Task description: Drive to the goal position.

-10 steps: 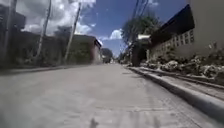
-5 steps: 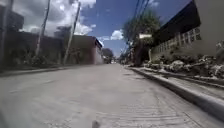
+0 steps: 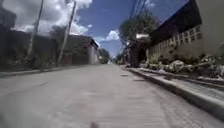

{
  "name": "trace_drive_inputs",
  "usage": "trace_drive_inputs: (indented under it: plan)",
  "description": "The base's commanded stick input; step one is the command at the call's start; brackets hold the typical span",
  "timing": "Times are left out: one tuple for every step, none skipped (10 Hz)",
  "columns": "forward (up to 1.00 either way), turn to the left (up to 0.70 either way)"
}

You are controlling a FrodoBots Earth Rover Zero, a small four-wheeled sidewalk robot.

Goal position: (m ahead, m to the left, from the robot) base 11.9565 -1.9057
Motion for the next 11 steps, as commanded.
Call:
trace_drive_inputs:
  plan:
    - [0.70, 0.00]
    - [0.70, 0.00]
    - [0.70, 0.00]
    - [0.70, 0.00]
    - [0.70, 0.00]
    - [0.70, 0.00]
    - [0.70, 0.00]
    - [0.70, 0.00]
    - [0.70, -0.01]
    - [0.70, -0.14]
    - [0.70, -0.35]
